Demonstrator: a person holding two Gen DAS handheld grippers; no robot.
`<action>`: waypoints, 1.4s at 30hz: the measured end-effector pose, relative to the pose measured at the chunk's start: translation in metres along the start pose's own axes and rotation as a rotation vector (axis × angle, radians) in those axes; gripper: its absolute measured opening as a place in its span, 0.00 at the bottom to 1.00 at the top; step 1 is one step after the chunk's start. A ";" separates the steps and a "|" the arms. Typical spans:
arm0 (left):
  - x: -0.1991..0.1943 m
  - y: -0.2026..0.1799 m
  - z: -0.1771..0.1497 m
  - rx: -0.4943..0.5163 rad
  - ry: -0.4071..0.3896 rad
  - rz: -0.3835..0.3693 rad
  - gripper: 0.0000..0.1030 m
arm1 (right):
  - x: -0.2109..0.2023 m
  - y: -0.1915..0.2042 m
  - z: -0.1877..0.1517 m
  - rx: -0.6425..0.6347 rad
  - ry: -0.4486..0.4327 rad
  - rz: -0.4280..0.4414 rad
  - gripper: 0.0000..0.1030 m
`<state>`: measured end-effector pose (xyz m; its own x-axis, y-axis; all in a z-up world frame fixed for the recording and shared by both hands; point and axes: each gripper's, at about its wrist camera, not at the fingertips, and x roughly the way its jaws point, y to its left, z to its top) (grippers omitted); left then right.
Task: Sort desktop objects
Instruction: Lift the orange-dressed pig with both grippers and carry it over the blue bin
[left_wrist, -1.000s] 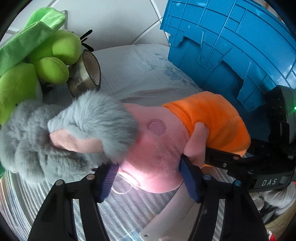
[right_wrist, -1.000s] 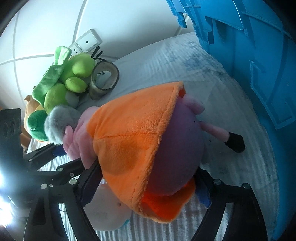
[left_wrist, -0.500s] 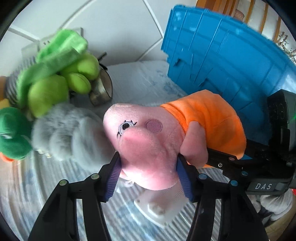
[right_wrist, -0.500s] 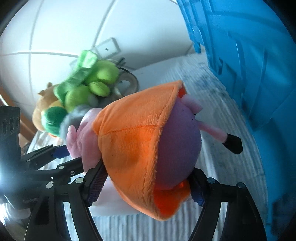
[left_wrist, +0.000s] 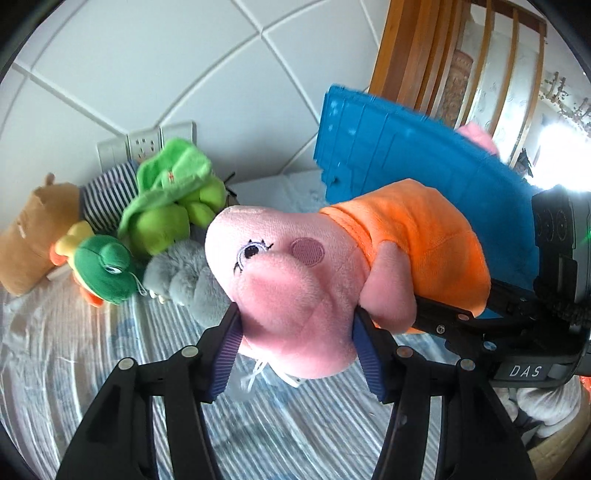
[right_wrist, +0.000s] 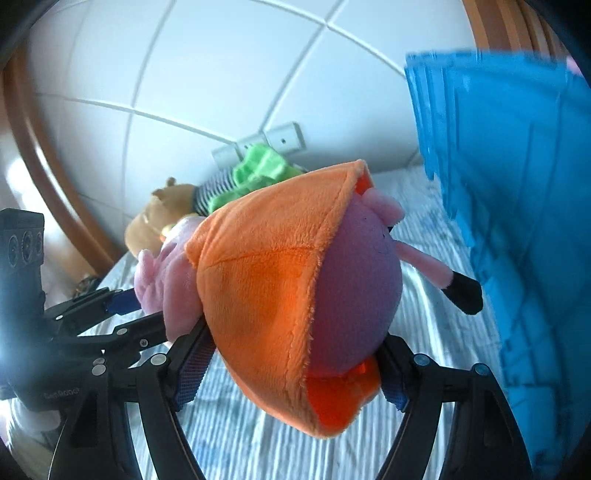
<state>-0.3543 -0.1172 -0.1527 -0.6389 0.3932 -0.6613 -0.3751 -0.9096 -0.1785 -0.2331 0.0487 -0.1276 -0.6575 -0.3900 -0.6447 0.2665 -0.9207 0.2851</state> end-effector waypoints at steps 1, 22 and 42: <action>-0.006 -0.001 0.002 -0.001 -0.010 0.003 0.56 | -0.008 0.003 0.001 -0.007 -0.009 0.002 0.75; -0.091 -0.051 -0.002 0.017 -0.163 0.018 0.56 | -0.136 -0.011 -0.004 -0.111 -0.129 0.041 0.75; -0.122 -0.250 0.033 0.194 -0.263 -0.116 0.56 | -0.263 -0.098 0.028 -0.043 -0.327 -0.126 0.75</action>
<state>-0.2041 0.0666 -0.0033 -0.7266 0.5362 -0.4297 -0.5598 -0.8245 -0.0824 -0.1063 0.2419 0.0338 -0.8762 -0.2544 -0.4093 0.1943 -0.9637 0.1830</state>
